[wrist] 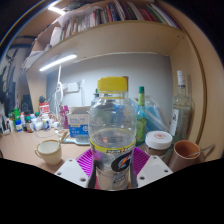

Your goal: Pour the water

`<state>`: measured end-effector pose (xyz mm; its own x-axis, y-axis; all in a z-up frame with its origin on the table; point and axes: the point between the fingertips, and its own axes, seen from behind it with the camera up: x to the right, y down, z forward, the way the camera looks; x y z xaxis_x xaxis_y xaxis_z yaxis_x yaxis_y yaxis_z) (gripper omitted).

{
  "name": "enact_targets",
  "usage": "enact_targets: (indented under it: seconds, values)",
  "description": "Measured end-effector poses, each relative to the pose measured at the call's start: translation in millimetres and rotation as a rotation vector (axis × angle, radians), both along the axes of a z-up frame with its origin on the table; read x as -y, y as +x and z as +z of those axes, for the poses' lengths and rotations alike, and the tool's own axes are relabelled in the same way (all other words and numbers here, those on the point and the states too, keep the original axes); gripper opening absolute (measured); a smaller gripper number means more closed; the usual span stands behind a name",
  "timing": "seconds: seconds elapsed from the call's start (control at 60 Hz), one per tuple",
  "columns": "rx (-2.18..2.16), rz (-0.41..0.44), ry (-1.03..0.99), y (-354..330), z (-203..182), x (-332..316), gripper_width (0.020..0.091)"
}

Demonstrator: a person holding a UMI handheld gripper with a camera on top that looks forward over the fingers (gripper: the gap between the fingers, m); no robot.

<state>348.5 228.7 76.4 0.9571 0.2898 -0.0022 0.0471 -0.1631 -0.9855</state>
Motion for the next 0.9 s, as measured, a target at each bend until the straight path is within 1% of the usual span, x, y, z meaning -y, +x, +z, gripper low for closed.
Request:
enact_targets:
  seconds: [0.067, 0.183, 0.2, 0.267, 0.283, 0.3, 0.367, 0.483, 0.6, 0.7, 0.9]
  values:
    - [0.012, 0.013, -0.01, -2, -1, 2, 0.0526]
    - [0.027, 0.085, -0.095, -9, -6, 12, 0.061]
    - [0.026, 0.084, -0.104, -8, -6, 14, 0.0638]
    - [0.032, 0.043, -0.129, 3, -7, 18, 0.0796]
    - [0.036, 0.029, -0.134, 7, -7, 19, 0.0826]
    - [0.038, 0.016, -0.14, 10, -6, 21, 0.0841]
    - [0.046, -0.025, -0.151, 19, -1, 32, 0.0836]
    - [-0.005, -0.044, -0.185, 14, 13, 69, 0.0835]
    - [-0.007, -0.075, -0.212, 6, 27, 122, 0.0834]
    - [-0.008, -0.129, -0.225, 0, 42, 180, 0.0832]
    - [0.044, -0.196, -0.26, -28, 75, 312, 0.0831]
